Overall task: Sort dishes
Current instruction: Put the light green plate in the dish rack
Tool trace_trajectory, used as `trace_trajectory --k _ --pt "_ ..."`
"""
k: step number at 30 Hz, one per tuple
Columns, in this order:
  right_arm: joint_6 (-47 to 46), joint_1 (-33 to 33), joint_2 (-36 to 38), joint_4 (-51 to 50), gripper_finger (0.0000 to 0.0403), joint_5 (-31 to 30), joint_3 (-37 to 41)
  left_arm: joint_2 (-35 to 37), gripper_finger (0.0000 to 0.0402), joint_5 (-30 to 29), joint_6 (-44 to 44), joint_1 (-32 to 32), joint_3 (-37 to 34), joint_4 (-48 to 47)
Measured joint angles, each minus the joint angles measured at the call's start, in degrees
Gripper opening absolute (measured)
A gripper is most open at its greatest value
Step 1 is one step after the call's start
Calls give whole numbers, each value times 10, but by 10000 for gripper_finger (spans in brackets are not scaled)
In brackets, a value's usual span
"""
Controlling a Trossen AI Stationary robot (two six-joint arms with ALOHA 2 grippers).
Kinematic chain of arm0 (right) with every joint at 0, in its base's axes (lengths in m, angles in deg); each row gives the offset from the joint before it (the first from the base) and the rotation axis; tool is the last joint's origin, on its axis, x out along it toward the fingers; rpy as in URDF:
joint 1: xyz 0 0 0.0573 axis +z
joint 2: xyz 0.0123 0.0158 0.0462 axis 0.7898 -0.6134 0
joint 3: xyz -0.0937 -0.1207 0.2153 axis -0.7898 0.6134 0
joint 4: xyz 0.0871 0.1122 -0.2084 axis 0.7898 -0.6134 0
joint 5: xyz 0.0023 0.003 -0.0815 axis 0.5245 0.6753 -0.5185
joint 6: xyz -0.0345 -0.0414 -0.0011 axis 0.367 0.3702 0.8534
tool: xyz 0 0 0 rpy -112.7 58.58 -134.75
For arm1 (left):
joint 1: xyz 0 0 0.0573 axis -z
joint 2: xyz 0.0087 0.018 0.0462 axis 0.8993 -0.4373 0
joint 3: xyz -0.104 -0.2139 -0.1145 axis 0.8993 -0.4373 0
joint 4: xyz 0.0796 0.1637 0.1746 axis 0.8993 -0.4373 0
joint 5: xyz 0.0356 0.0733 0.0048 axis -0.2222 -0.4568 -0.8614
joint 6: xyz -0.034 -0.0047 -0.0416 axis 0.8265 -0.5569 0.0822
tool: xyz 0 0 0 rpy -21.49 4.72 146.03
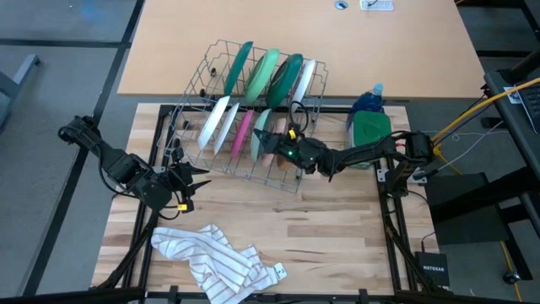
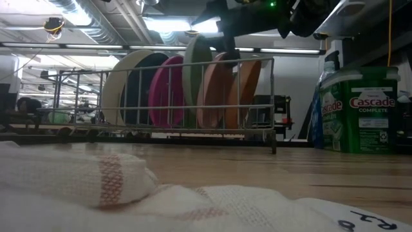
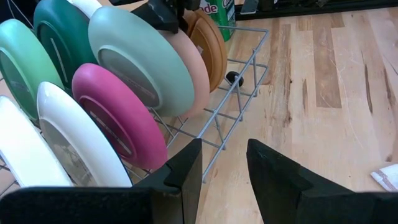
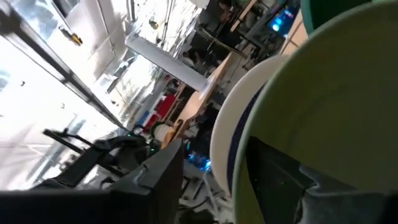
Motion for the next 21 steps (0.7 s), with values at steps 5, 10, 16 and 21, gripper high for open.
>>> trace_trajectory --k 5,10,16,21 --pt "-51 0 0 -9 175 0 0 0 118 0 0 0 0 0" --pt "-52 1 0 -26 175 15 0 0 118 0 0 0 0 0" --pt "-52 1 13 -64 175 56 0 0 118 0 -2 0 0 -4" --pt "-50 0 18 -83 175 56 0 0 118 0 -2 0 0 -15"
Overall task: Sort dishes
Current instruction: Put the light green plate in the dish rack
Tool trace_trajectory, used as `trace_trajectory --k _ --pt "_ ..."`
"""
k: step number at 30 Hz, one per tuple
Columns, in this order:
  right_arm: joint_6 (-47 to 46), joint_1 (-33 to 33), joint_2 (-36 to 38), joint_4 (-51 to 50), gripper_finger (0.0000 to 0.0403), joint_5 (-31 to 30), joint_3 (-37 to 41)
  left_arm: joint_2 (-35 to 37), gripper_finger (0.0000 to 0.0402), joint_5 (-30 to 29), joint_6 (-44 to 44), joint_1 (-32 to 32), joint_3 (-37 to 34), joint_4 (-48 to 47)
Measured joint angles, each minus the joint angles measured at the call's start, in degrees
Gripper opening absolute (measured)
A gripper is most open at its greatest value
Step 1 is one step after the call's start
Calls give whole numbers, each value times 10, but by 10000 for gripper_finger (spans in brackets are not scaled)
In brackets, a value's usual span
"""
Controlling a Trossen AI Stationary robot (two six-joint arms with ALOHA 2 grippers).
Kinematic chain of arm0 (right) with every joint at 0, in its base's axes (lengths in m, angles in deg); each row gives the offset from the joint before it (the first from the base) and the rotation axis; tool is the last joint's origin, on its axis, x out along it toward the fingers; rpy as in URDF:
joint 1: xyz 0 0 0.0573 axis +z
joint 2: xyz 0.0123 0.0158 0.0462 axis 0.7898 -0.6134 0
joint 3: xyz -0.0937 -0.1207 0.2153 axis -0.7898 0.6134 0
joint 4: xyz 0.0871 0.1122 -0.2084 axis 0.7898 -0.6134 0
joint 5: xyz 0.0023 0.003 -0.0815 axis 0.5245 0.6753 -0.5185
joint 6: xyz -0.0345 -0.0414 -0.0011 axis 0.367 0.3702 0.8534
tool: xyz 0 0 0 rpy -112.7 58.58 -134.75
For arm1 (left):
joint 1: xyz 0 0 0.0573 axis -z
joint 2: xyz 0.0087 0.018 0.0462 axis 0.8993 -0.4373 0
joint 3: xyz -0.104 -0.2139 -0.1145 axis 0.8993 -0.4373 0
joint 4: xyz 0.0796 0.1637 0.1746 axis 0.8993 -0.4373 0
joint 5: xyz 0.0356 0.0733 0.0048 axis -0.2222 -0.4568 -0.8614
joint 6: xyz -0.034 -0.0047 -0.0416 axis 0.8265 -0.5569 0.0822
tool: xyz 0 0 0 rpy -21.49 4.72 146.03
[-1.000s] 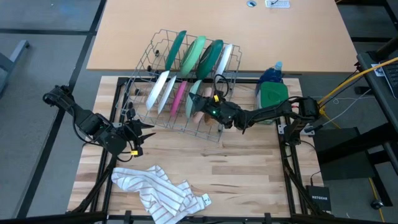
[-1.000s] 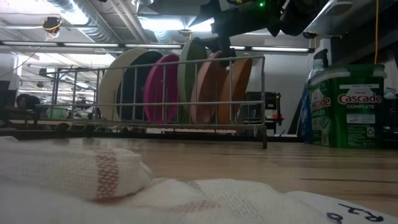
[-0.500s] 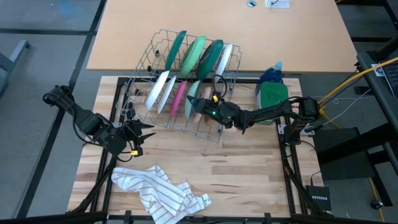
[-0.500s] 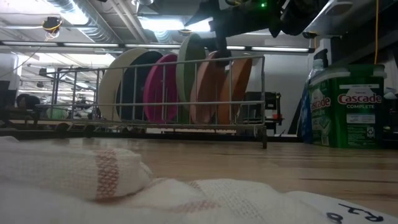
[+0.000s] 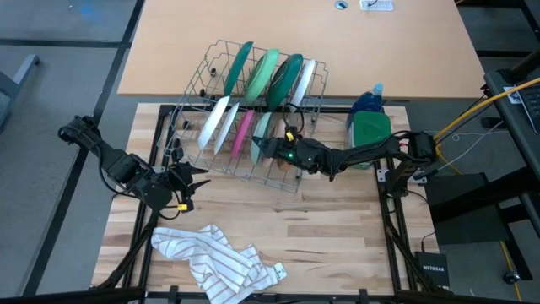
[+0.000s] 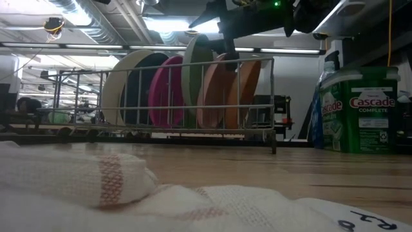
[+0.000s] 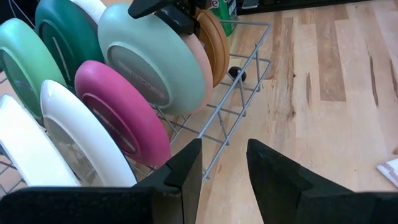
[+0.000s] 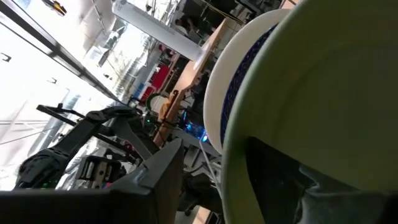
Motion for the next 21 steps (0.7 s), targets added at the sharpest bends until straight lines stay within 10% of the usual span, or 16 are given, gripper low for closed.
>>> trace_trajectory --k 13,21 --pt "2 0 1 -15 166 -17 0 0 118 0 0 0 0 1" --pt "2 0 1 -22 74 -21 0 0 118 0 0 0 0 1"
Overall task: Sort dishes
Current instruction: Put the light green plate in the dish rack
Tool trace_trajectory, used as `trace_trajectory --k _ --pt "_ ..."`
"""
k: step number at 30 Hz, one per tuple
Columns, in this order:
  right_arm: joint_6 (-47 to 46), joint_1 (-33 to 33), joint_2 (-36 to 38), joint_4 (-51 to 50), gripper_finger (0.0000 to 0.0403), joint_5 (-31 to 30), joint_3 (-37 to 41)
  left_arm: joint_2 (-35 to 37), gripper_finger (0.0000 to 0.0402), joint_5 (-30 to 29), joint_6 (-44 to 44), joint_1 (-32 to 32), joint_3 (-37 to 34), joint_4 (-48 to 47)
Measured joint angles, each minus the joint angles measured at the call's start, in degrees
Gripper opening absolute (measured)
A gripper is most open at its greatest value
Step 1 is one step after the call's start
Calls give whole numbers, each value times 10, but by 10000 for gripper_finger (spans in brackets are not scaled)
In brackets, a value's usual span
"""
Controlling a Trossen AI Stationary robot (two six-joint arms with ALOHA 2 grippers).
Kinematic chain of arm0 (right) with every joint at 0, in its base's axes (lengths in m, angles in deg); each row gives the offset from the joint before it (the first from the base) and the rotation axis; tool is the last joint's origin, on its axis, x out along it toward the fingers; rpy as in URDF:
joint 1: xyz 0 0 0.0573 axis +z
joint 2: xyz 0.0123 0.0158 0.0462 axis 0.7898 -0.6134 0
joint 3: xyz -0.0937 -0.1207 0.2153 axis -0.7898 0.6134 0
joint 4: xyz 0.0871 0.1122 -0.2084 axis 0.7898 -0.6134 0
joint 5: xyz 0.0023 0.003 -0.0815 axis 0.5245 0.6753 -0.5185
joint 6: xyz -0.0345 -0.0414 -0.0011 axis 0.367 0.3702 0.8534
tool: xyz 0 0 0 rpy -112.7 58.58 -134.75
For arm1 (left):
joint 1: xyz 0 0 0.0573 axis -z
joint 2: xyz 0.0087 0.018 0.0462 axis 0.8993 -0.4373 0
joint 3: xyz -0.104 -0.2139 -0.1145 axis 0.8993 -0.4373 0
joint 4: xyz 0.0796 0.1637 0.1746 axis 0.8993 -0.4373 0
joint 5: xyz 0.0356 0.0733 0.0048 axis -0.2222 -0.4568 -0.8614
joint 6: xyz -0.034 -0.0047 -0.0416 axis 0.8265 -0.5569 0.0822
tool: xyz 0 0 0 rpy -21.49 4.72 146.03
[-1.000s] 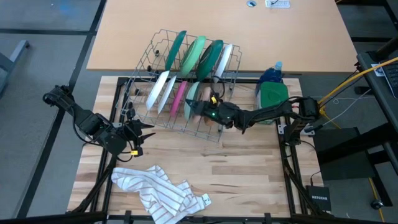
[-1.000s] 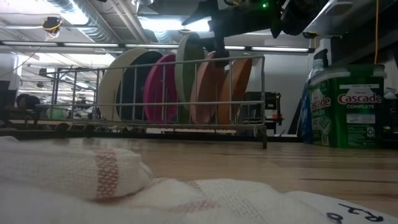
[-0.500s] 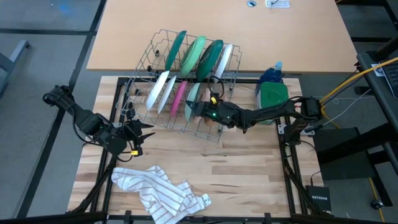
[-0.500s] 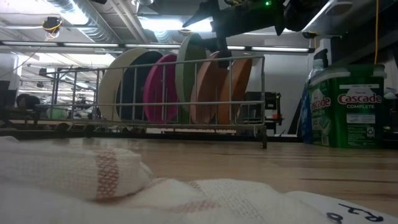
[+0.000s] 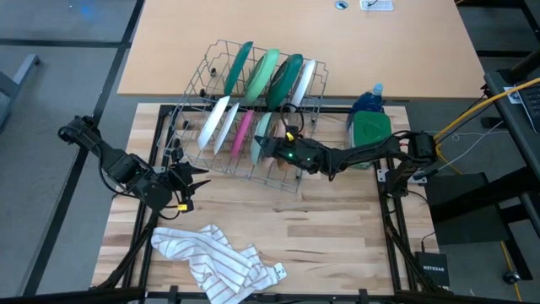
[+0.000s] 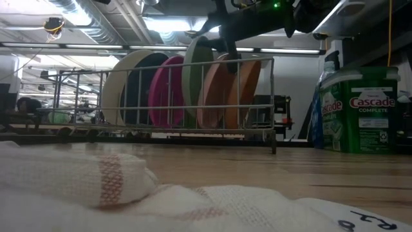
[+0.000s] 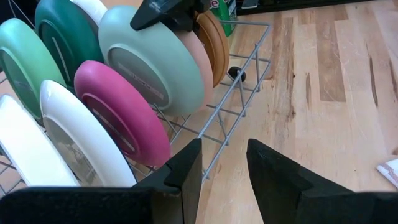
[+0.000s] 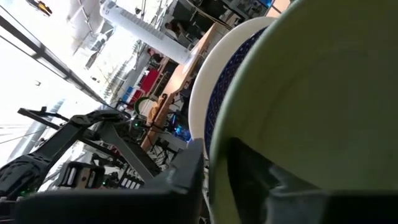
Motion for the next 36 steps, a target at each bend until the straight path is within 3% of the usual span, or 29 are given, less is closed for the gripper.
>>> trace_trajectory --k 5,11,26,36 --pt "2 0 0 5 12 -5 0 0 118 0 0 0 0 0" --pt "-2 0 0 40 25 1 -10 0 118 0 0 0 0 0" --pt "20 14 0 52 8 0 -70 0 118 0 0 0 0 -1" --pt "-5 19 0 -53 13 -38 -70 0 118 0 0 0 0 -1"
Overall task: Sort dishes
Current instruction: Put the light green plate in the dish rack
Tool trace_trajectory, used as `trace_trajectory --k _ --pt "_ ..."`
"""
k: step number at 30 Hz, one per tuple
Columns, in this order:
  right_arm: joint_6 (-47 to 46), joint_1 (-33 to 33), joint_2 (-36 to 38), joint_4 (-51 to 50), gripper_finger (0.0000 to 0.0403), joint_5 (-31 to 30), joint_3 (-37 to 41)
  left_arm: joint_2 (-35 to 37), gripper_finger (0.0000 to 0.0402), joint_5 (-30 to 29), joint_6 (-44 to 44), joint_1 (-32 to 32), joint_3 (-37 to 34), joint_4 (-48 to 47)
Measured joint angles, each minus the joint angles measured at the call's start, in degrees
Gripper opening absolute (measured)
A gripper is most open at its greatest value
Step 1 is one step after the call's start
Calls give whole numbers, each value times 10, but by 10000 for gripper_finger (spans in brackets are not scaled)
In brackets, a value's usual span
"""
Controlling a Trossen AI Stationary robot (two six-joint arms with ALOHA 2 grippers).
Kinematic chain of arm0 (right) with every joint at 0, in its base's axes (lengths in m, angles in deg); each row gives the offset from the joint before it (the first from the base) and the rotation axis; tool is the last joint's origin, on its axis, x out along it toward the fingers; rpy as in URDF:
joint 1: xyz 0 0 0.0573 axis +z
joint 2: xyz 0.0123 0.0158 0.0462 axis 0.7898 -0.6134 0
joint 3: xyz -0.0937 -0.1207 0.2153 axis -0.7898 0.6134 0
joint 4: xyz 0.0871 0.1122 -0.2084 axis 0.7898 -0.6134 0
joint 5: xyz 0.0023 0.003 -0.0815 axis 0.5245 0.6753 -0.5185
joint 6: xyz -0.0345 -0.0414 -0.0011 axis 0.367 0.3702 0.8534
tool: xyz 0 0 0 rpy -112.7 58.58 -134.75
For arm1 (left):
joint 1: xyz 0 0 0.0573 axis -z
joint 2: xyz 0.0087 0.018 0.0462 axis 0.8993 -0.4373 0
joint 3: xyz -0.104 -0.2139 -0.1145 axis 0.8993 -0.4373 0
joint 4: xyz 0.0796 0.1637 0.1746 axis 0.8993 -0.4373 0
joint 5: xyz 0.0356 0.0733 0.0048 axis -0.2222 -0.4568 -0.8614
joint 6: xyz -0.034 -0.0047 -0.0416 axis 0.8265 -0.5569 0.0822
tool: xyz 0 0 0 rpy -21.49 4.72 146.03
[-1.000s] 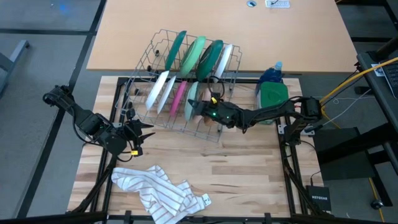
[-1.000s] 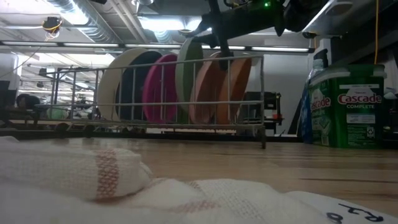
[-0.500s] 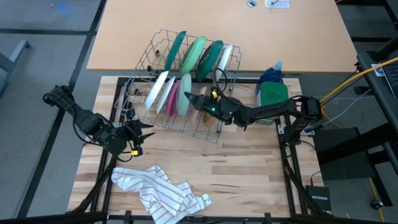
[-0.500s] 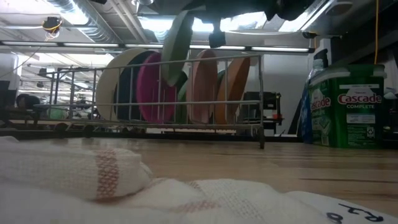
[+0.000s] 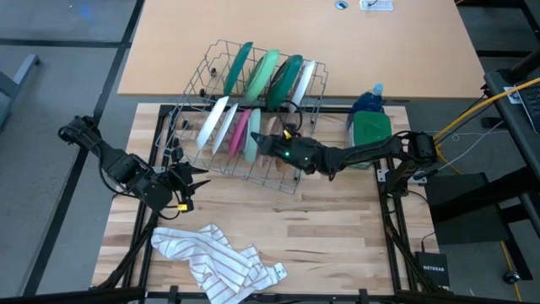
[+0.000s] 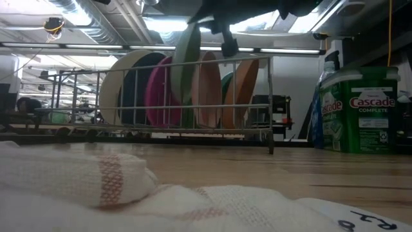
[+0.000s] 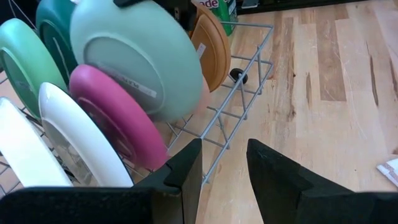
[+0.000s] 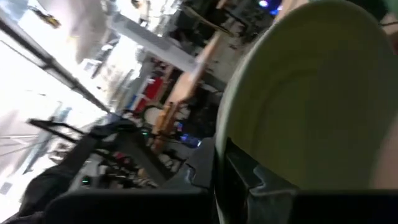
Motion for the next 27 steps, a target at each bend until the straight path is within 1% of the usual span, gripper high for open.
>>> trace_trajectory --k 5,10,13,15,21,27 --pt "-2 0 0 -19 12 -29 0 0 118 0 0 0 0 0" --pt "-1 0 0 -23 23 -75 0 0 118 0 0 0 0 0" --pt "1 -1 0 -39 29 -88 0 0 118 0 0 0 0 0" --pt "1 -1 0 -52 33 -87 0 0 118 0 0 0 0 0" --pt "3 -1 0 -81 47 -58 0 0 118 0 -1 0 0 0" --pt "2 -1 0 -78 78 -59 0 0 118 0 -2 0 0 0"
